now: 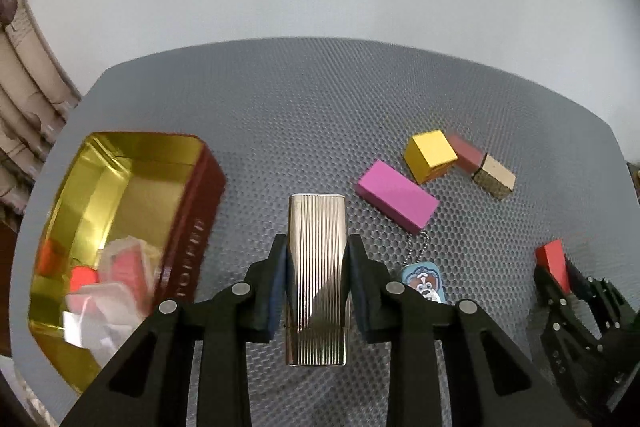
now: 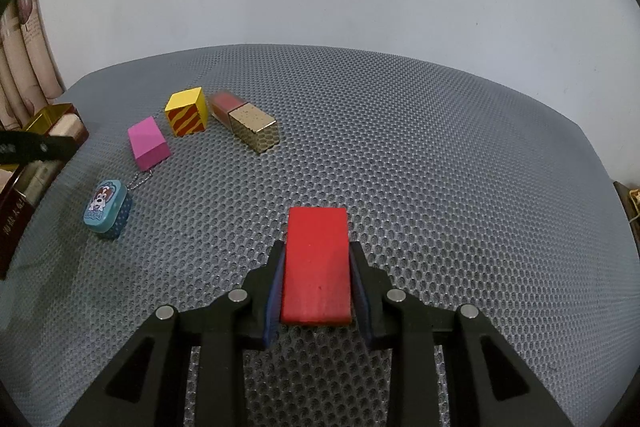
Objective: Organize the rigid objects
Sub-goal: 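Carry the silver case into the gold tin and open the left gripper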
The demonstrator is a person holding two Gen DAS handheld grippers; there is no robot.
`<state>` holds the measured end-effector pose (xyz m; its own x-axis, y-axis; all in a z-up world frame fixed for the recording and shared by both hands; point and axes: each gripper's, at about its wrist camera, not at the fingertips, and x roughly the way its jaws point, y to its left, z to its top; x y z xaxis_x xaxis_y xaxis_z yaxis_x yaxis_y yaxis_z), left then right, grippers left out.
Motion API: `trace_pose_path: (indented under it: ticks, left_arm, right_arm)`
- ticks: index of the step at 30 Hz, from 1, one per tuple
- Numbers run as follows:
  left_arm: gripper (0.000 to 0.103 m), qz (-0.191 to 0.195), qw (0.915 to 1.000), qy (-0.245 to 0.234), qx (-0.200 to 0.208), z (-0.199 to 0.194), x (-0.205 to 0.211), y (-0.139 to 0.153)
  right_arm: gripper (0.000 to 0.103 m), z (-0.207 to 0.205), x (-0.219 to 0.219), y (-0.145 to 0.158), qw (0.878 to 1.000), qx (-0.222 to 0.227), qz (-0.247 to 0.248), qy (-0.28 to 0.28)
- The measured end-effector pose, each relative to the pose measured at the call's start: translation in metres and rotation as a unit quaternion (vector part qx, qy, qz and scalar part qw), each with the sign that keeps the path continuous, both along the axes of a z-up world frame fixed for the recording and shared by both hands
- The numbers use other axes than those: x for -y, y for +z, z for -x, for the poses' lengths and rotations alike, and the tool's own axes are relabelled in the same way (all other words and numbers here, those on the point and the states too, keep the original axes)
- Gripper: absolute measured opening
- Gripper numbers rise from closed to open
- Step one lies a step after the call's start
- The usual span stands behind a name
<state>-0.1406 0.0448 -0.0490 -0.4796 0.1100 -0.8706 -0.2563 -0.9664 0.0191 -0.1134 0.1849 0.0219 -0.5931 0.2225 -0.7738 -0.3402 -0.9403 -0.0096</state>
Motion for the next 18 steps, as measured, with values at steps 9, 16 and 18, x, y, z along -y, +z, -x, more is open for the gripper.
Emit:
trace_pose_path:
  ticks: [9,16,18]
  left_arm:
    - [0.026,-0.005,0.9991,0.036,-0.022,0.027,0.029,0.033]
    - [0.026,0.018,0.997,0.07,-0.027,0.037,0.074,0.049]
    - [0.026,0.023,0.9959,0.083,-0.026,0.04,0.094,0.048]
  right_arm:
    - [0.03,0.003,-0.002,-0.001,1.0,0.0,0.0,0.0]
    - [0.03,0.003,-0.002,-0.001,1.0,0.0,-0.001,0.0]
    - [0.03,0.003,-0.002,-0.001,1.0,0.0,-0.001,0.0]
